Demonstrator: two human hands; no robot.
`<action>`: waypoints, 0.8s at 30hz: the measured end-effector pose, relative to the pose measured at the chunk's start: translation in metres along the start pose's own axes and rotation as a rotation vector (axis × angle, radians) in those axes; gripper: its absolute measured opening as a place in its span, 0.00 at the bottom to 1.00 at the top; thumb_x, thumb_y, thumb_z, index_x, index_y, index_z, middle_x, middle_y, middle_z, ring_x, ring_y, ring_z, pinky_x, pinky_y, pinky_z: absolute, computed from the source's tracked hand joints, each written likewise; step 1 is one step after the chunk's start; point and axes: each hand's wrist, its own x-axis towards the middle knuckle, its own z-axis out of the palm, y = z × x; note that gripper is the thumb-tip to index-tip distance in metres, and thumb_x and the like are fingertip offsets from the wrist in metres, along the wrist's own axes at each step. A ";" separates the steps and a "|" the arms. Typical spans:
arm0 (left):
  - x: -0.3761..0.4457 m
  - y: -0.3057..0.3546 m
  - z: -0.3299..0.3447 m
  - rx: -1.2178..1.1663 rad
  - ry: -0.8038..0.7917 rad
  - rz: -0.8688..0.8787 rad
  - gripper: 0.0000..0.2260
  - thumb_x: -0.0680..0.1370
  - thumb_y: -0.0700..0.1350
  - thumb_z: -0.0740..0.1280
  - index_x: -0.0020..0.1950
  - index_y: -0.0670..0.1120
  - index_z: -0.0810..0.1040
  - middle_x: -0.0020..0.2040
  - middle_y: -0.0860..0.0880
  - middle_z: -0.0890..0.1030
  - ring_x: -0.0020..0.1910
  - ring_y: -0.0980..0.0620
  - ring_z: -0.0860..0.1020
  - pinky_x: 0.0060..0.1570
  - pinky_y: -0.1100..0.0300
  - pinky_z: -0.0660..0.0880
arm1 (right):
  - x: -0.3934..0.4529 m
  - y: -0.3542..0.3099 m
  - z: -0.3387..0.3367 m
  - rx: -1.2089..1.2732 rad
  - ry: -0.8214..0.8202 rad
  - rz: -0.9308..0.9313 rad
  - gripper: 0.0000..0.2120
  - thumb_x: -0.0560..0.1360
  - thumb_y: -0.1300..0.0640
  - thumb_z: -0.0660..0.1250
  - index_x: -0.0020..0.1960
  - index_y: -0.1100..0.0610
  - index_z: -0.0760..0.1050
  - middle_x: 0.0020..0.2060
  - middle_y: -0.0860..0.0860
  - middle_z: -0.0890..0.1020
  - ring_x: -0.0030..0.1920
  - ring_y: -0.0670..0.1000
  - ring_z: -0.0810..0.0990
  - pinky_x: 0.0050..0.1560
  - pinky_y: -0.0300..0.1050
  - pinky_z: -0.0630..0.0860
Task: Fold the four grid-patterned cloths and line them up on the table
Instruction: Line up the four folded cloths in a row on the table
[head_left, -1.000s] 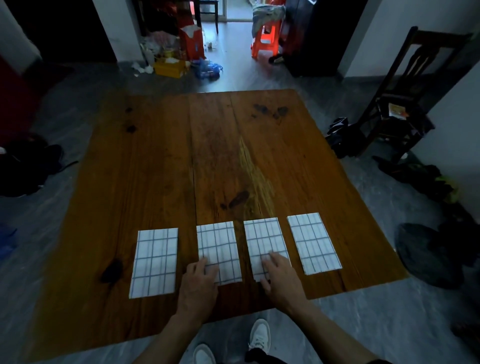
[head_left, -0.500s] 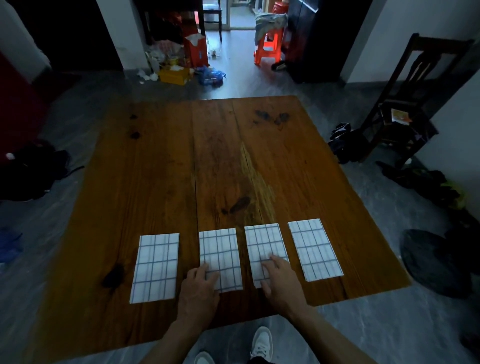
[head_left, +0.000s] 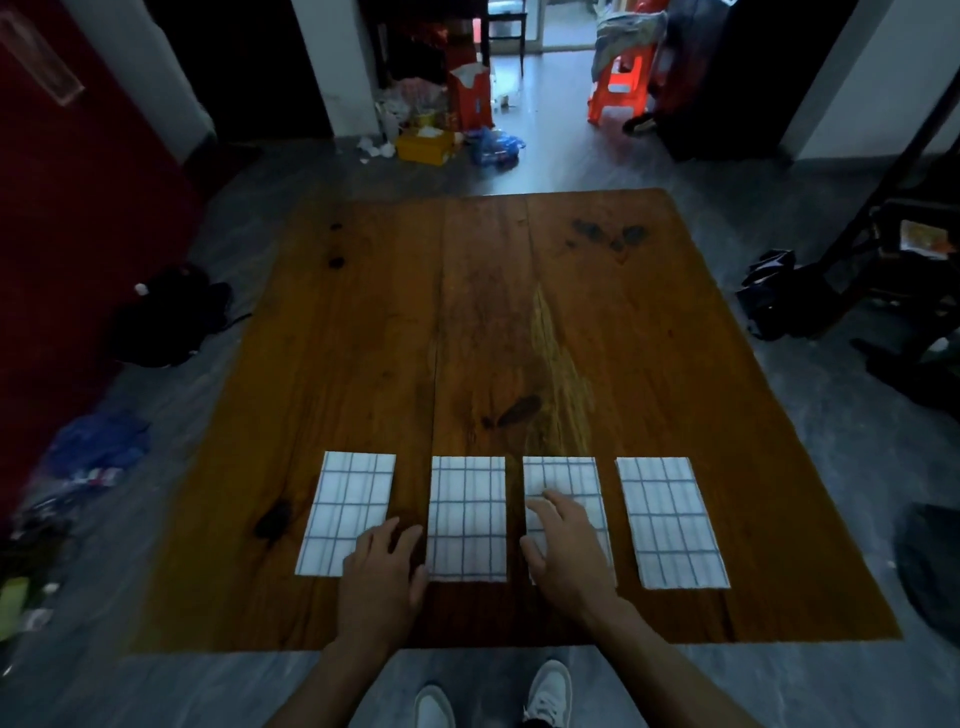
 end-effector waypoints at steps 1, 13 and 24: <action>-0.003 -0.003 -0.002 -0.007 0.008 -0.022 0.23 0.73 0.51 0.72 0.67 0.50 0.76 0.66 0.46 0.77 0.64 0.45 0.73 0.57 0.48 0.76 | 0.002 0.000 0.002 -0.001 -0.004 -0.013 0.24 0.77 0.50 0.66 0.72 0.52 0.68 0.73 0.51 0.66 0.75 0.51 0.60 0.74 0.47 0.59; -0.002 -0.052 -0.022 -0.094 0.052 -0.148 0.21 0.75 0.49 0.70 0.67 0.49 0.76 0.68 0.45 0.75 0.65 0.44 0.71 0.61 0.48 0.73 | 0.007 -0.031 0.022 -0.068 -0.059 -0.089 0.24 0.78 0.51 0.65 0.73 0.52 0.67 0.73 0.51 0.67 0.73 0.50 0.63 0.71 0.42 0.58; 0.030 -0.134 -0.039 -0.154 -0.053 -0.005 0.22 0.78 0.53 0.65 0.71 0.54 0.69 0.70 0.48 0.69 0.67 0.47 0.67 0.63 0.51 0.70 | 0.007 -0.119 0.060 -0.108 -0.033 0.035 0.24 0.78 0.49 0.65 0.73 0.49 0.66 0.74 0.49 0.65 0.74 0.49 0.61 0.73 0.42 0.58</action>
